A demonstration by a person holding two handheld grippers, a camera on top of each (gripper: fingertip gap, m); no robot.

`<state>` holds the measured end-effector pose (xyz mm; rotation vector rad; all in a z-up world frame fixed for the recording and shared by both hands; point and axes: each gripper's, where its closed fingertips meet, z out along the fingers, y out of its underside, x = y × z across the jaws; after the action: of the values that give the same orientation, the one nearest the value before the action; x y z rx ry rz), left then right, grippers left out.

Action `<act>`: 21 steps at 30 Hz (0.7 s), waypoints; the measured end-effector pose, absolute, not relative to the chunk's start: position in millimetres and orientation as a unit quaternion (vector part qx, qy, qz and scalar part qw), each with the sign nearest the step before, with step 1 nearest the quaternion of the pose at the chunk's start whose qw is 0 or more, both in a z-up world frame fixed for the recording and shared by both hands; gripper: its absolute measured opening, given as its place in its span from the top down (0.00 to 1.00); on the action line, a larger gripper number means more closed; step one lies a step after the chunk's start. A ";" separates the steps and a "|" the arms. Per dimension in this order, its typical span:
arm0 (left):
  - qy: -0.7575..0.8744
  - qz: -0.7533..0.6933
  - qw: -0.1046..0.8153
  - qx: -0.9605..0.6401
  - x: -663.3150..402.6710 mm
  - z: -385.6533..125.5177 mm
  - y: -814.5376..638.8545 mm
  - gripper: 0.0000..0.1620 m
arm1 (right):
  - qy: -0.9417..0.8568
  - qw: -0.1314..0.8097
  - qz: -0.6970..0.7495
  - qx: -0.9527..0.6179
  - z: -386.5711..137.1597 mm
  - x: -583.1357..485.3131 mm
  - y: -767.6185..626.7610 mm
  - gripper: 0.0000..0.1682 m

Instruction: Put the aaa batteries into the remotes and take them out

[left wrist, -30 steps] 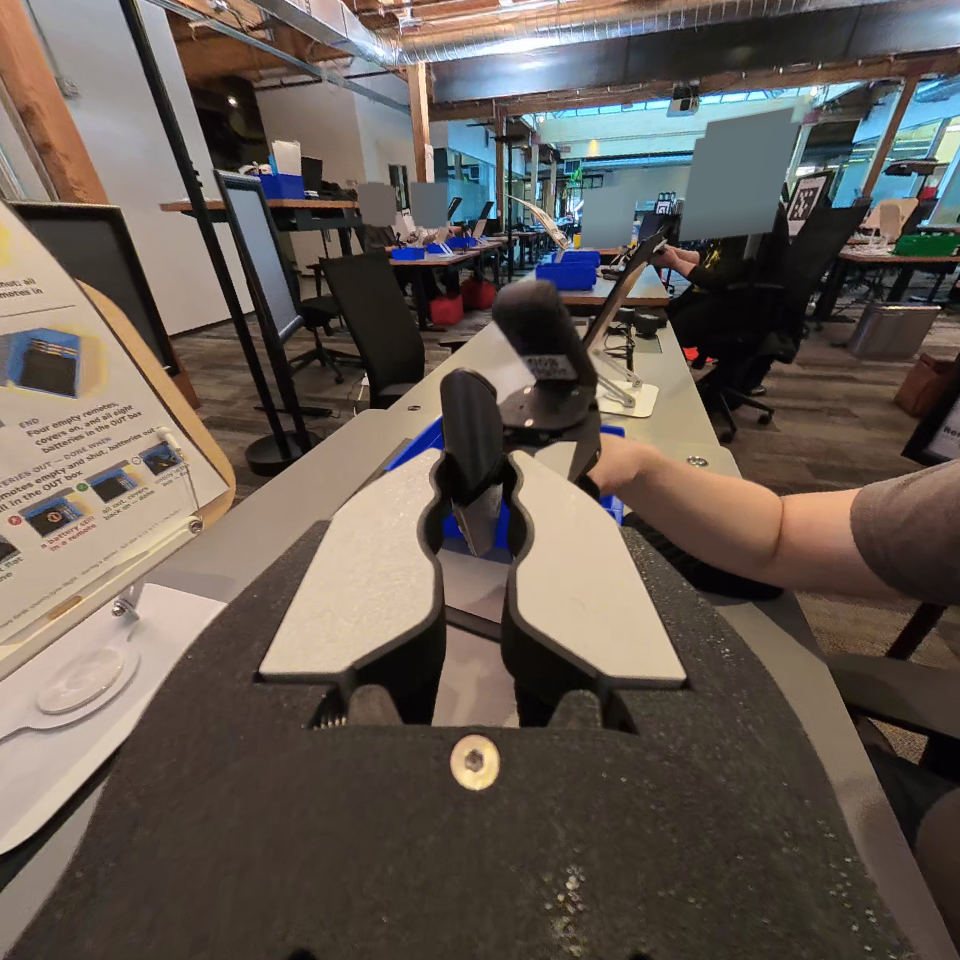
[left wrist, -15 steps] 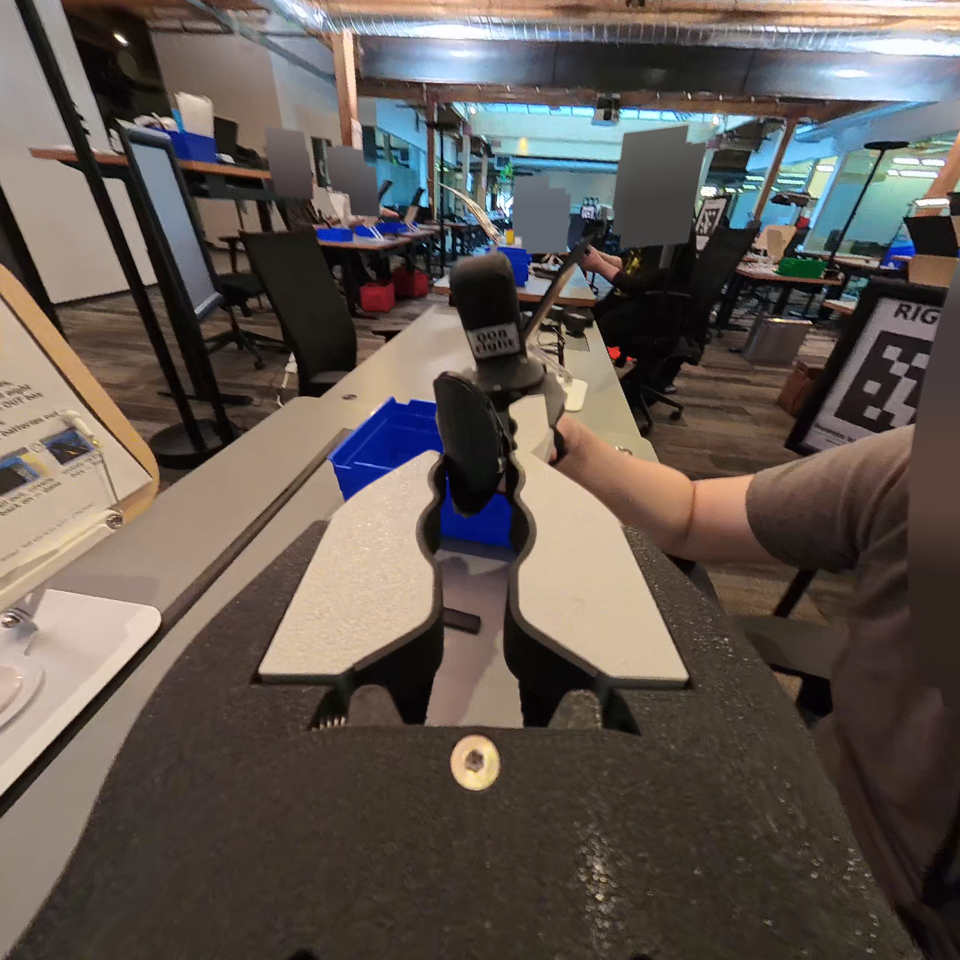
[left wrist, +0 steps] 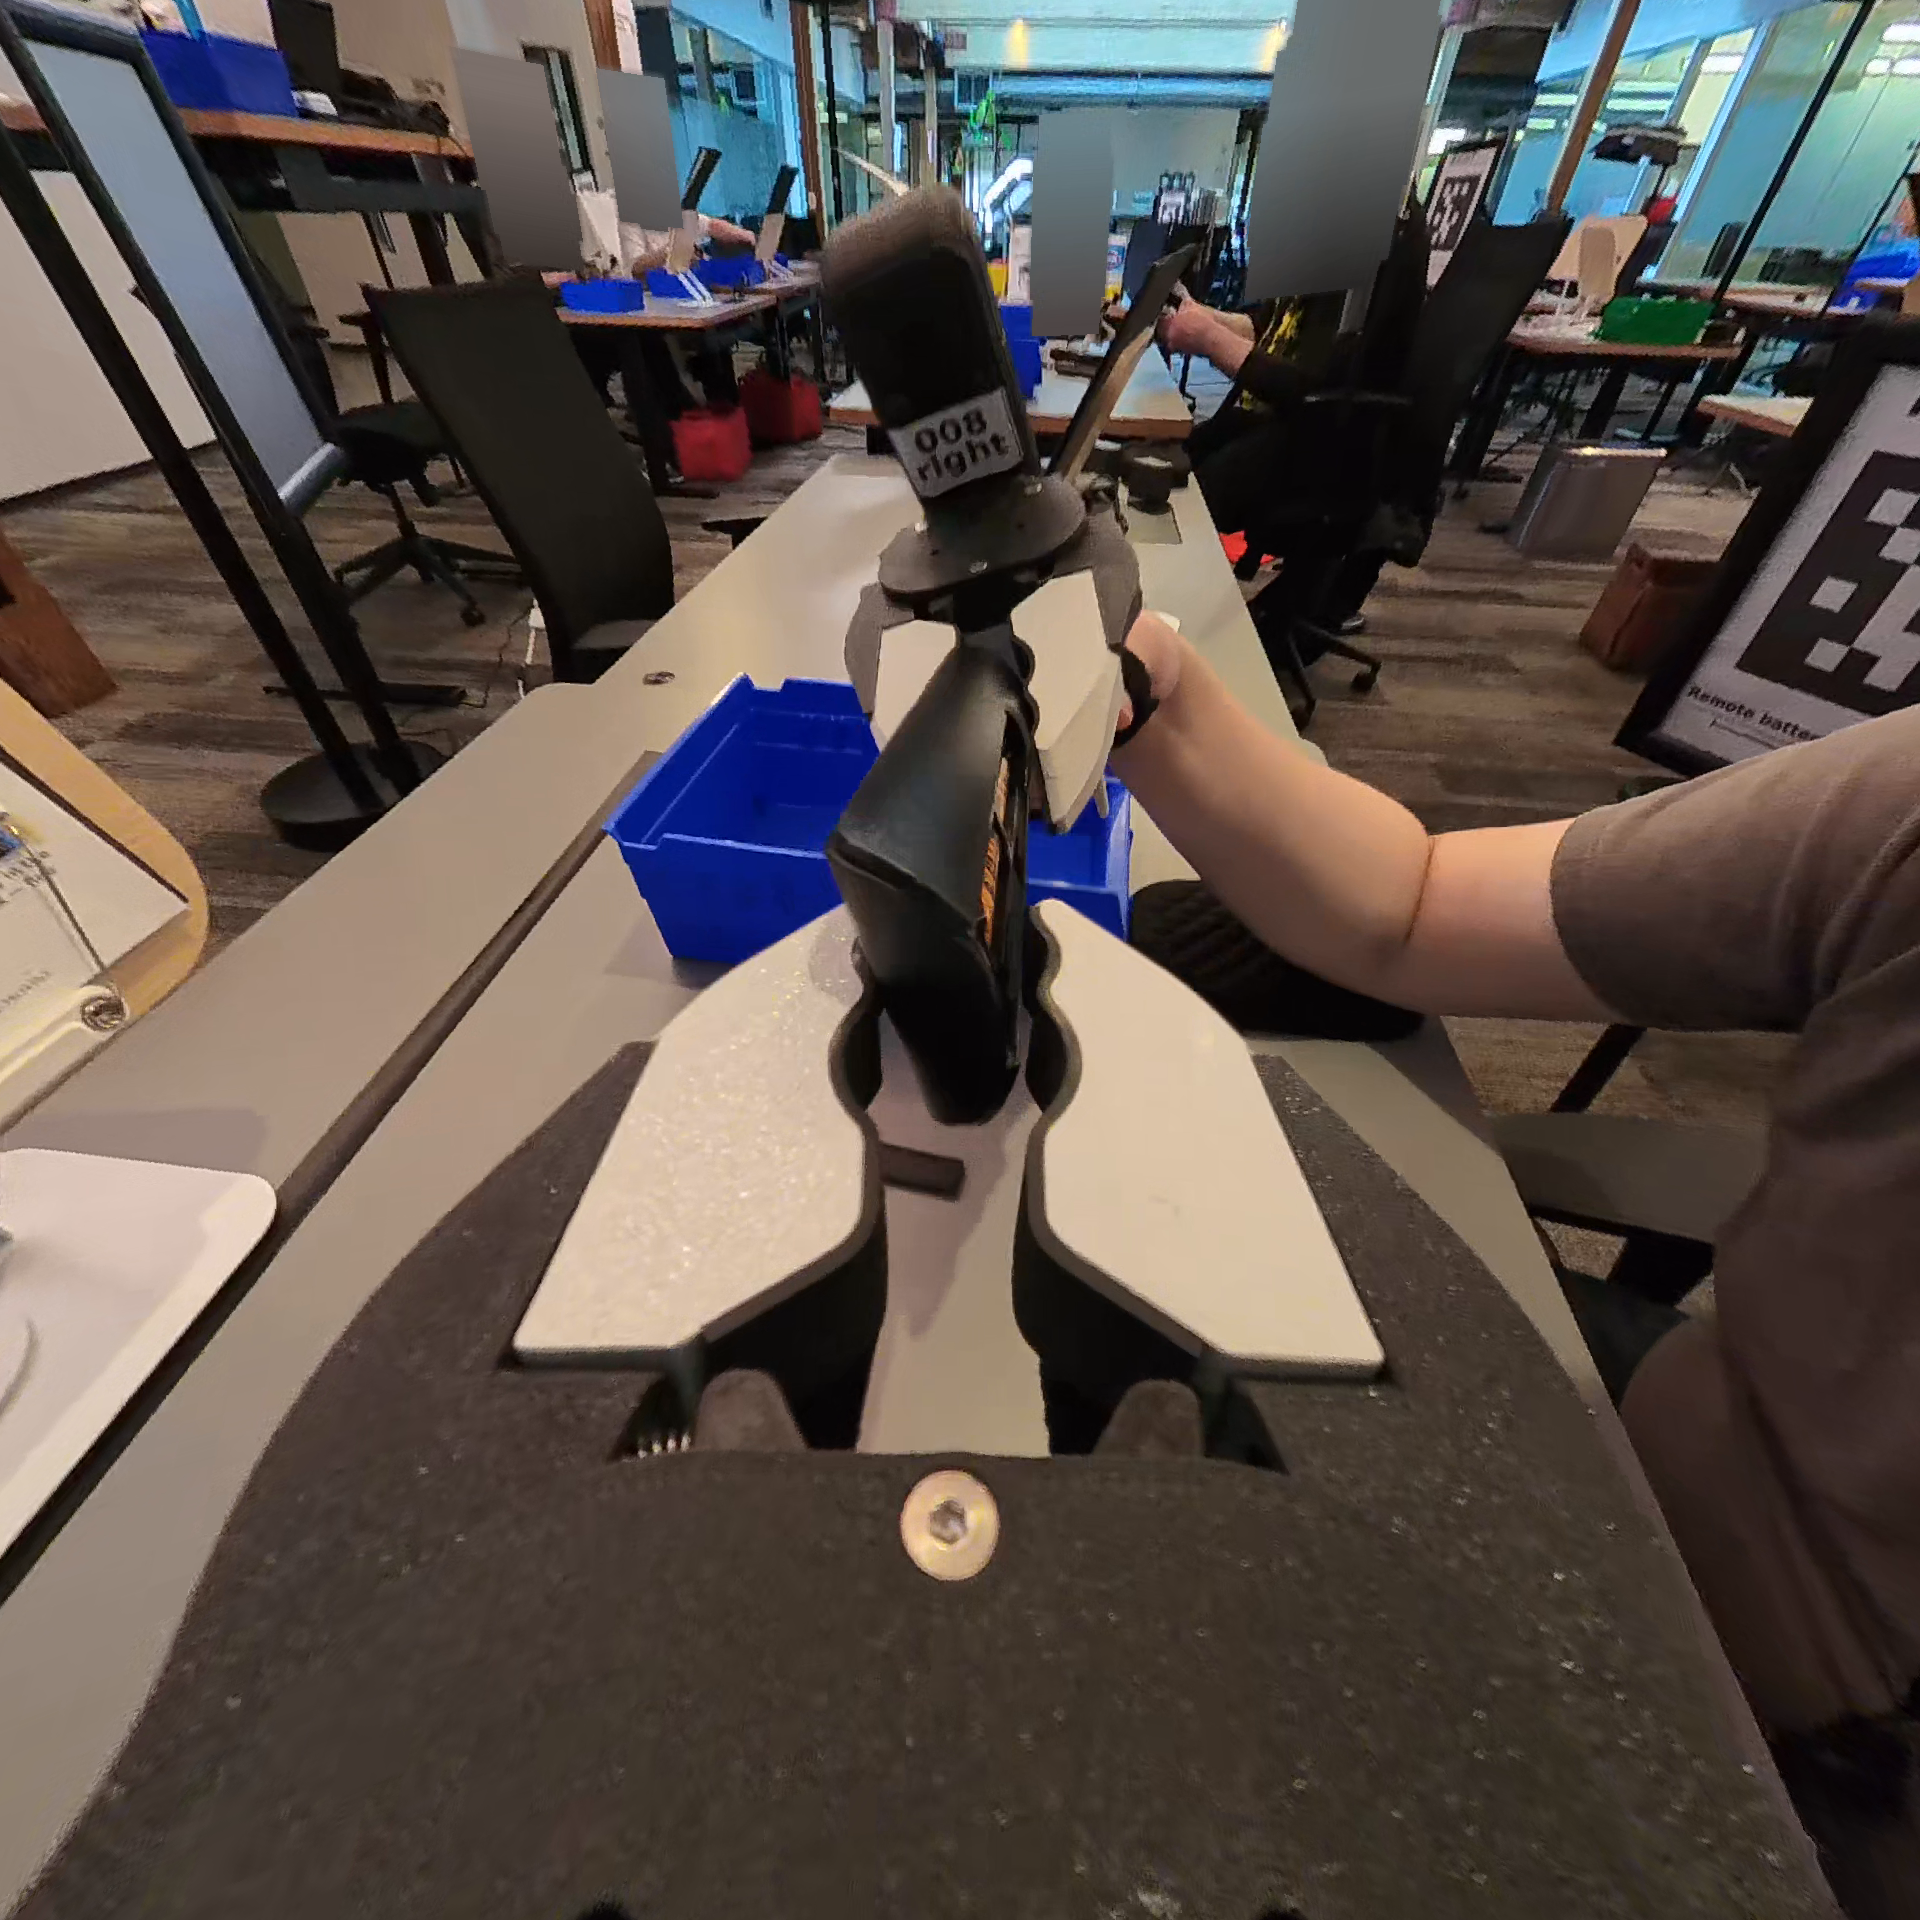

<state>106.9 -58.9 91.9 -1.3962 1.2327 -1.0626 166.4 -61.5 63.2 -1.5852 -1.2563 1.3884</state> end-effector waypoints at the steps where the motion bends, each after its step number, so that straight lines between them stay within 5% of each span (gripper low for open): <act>1: 0.500 -0.438 0.487 -0.566 107.4 95.9 -59.5 0.86 | -0.473 0.349 0.542 -0.601 69.0 166.4 -60.4 0.84; 5: 0.470 -0.446 0.531 -0.547 105.9 113.7 -59.2 0.87 | -0.400 0.429 0.556 -0.589 93.9 164.9 -40.4 0.79; 10: 0.436 -0.453 0.559 -0.541 99.7 125.4 -54.7 0.87 | -0.274 0.556 0.506 -0.600 120.1 182.2 -6.7 0.56; 21: 0.365 -0.508 0.578 -0.524 88.5 145.8 -52.4 0.86 | -0.200 0.640 0.392 -0.630 126.2 171.8 -12.4 0.42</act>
<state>88.5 -52.4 145.8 -1.2253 0.8531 -1.1882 171.8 -12.4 126.2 -1.4379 -0.4572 0.8941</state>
